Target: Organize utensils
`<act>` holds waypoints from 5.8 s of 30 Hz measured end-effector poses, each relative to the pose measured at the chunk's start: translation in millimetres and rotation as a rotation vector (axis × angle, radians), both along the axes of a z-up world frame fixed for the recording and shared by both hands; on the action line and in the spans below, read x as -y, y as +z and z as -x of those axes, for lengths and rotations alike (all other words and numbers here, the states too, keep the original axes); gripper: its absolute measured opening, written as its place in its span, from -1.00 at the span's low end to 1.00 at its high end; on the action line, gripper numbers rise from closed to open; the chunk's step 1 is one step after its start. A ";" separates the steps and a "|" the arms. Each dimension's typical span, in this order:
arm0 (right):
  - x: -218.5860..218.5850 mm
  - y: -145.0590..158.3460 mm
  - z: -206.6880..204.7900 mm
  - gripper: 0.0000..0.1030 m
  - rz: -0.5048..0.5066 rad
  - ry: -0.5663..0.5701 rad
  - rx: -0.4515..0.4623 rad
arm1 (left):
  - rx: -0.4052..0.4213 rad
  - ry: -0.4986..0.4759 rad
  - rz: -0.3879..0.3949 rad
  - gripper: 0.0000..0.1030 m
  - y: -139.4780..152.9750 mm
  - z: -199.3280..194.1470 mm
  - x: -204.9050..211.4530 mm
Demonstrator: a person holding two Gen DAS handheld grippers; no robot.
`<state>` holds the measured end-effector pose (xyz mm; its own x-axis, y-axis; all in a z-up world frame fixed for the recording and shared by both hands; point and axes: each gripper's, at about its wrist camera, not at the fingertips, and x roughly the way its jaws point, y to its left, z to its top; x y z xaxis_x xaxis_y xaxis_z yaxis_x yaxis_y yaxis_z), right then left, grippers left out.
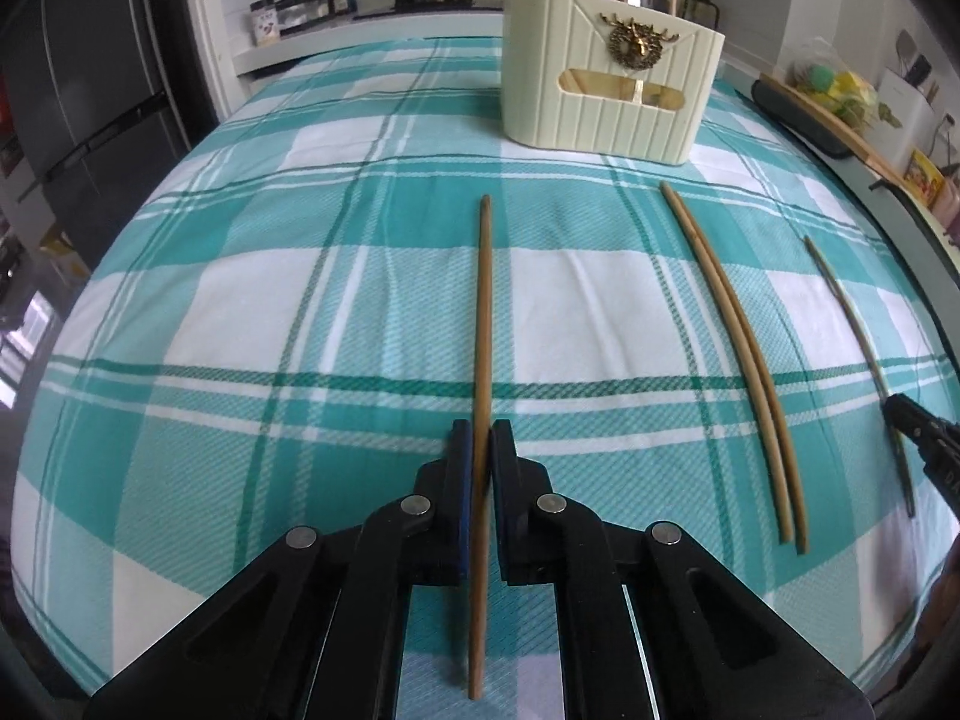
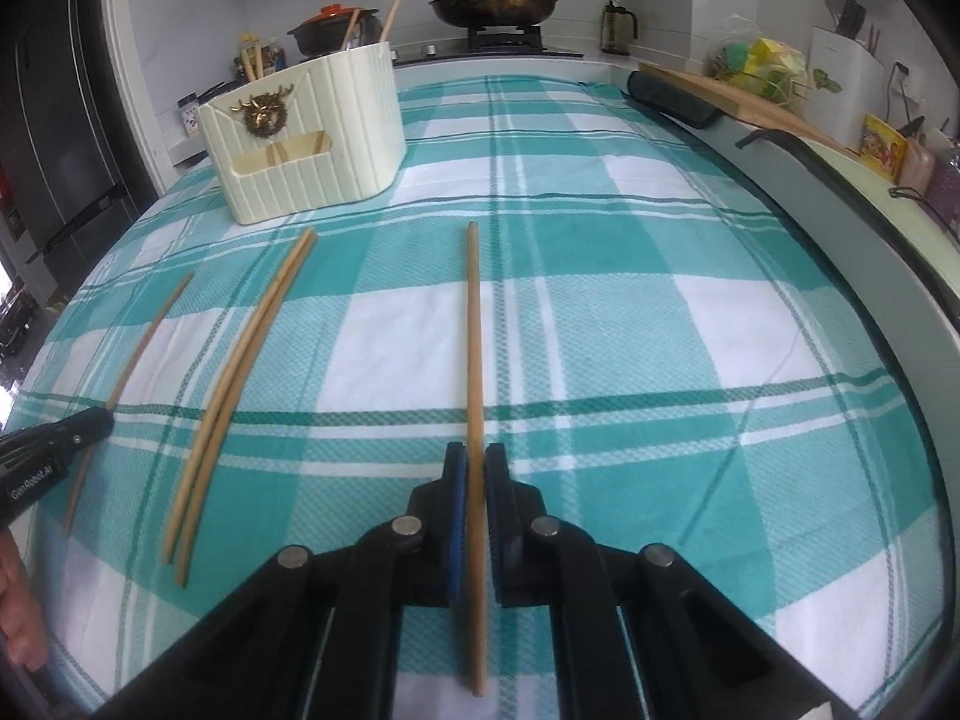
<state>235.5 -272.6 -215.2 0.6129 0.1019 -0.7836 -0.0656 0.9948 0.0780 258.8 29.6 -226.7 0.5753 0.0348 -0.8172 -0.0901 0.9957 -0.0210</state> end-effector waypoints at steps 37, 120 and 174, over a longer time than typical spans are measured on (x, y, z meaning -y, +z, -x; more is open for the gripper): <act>9.3 -6.8 26.8 0.02 0.093 -0.002 0.085 | -0.003 0.038 -0.033 0.96 -13.3 16.1 -16.5; 7.7 183.2 -8.5 -0.88 -0.073 0.256 0.316 | 0.350 -0.249 0.162 -0.91 200.7 2.6 -26.4; -63.2 254.0 -219.5 -0.88 -0.172 0.283 0.557 | 0.422 -0.183 0.171 -0.92 270.3 -219.7 -1.8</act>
